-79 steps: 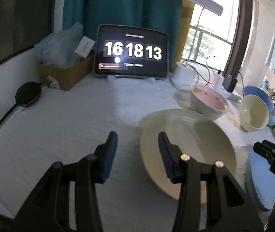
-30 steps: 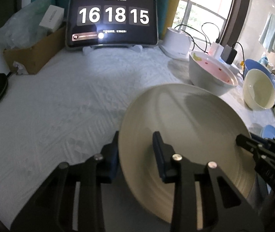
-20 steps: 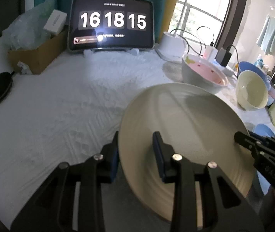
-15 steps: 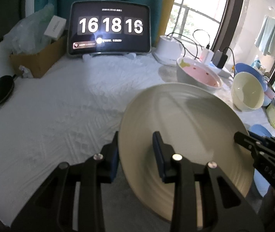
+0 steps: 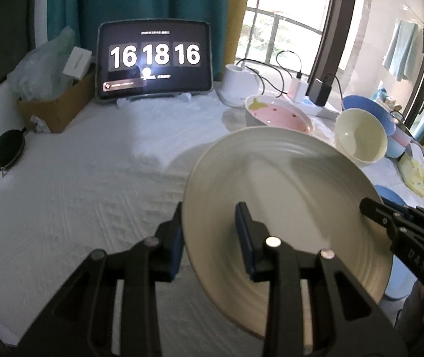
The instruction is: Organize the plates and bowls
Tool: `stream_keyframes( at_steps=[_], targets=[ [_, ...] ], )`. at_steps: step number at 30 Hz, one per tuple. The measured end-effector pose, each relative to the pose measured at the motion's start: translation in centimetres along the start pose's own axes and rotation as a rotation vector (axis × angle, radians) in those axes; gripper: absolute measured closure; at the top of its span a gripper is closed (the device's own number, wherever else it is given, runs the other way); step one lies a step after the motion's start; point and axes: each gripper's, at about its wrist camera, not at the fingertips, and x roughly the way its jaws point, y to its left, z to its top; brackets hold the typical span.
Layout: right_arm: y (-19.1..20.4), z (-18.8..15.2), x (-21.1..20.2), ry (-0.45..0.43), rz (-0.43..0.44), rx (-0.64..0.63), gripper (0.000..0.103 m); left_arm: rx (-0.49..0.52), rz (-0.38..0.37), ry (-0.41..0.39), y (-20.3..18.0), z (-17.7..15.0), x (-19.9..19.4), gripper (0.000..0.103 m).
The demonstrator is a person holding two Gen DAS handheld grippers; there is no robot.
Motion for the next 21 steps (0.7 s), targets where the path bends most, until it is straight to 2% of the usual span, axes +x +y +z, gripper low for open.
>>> stream_keyframes(
  at_steps=[21],
  targets=[
    [-5.9, -2.0, -3.2, -0.057, -0.002, 0.118, 0.086, 0.098, -0.006, 0.012, -7.0, -0.6, -1.7, 0.070]
  ],
)
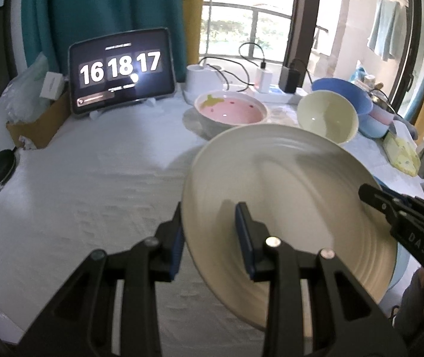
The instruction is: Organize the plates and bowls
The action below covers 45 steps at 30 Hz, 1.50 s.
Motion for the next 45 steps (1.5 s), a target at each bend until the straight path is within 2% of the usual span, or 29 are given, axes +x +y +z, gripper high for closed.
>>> stream_keyframes(
  at_steps=[31, 45],
  targets=[
    [-11.0, -3.2, -3.1, -0.026, -0.058, 0.179, 0.086, 0.152, -0.046, 0.045, -11.5, -1.0, 0.3, 0.068],
    [-13.8, -3.7, -2.6, -0.018, -0.053, 0.220, 0.086, 0.183, -0.033, 0.073, -14.1, -1.1, 1.7, 0.067]
  ],
)
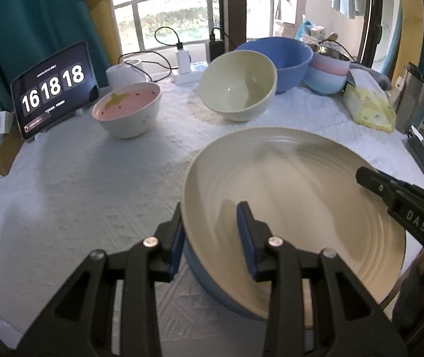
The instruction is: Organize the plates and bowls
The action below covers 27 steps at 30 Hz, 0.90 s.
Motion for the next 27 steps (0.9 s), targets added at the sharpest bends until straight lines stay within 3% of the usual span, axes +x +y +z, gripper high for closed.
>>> stream_keyframes(
  at_steps=[4, 13, 14, 27],
  targets=[
    [-0.2, 0.1, 0.3, 0.000, 0.006, 0.000, 0.086, 0.005, 0.012, -0.002, -0.1, 0.1, 0.2, 0.067],
    [0.0, 0.0, 0.6, 0.006, 0.013, 0.000, 0.086, -0.001, 0.025, 0.082, 0.6, -0.6, 2.1, 0.062],
    [0.0, 0.0, 0.7, 0.009, 0.012, -0.002, 0.086, -0.005, 0.027, 0.080, 0.7, -0.7, 2.0, 0.058],
    [-0.1, 0.2, 0.5, 0.015, 0.010, 0.027, 0.085, -0.069, 0.028, 0.014, 2.7, -0.6, 0.8, 0.056]
  ],
)
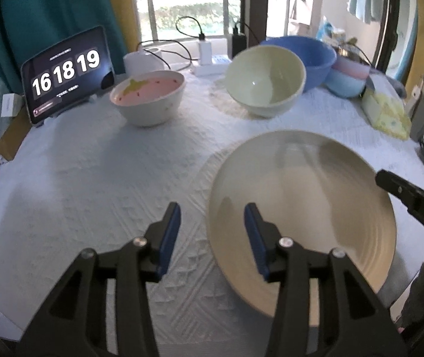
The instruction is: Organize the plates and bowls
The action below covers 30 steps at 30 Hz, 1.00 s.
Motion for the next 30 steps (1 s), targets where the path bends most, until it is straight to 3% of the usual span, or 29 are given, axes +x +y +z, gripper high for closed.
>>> stream_keyframes(
  at_steps=[7, 16, 30],
  targets=[
    [-0.5, -0.1, 0.5, 0.024, -0.004, 0.024, 0.074, -0.091, -0.019, 0.065, 1.2, -0.2, 1.8, 0.055],
    [-0.8, -0.6, 2.0, 0.098, 0.035, 0.061, 0.072, -0.148, -0.122, 0.120, 1.1, -0.8, 3.8, 0.055],
    [-0.4, -1.3, 2.1, 0.065, 0.087, 0.049, 0.068, -0.188, -0.205, 0.097, 1.5, -1.2, 4.1, 0.054]
  ],
)
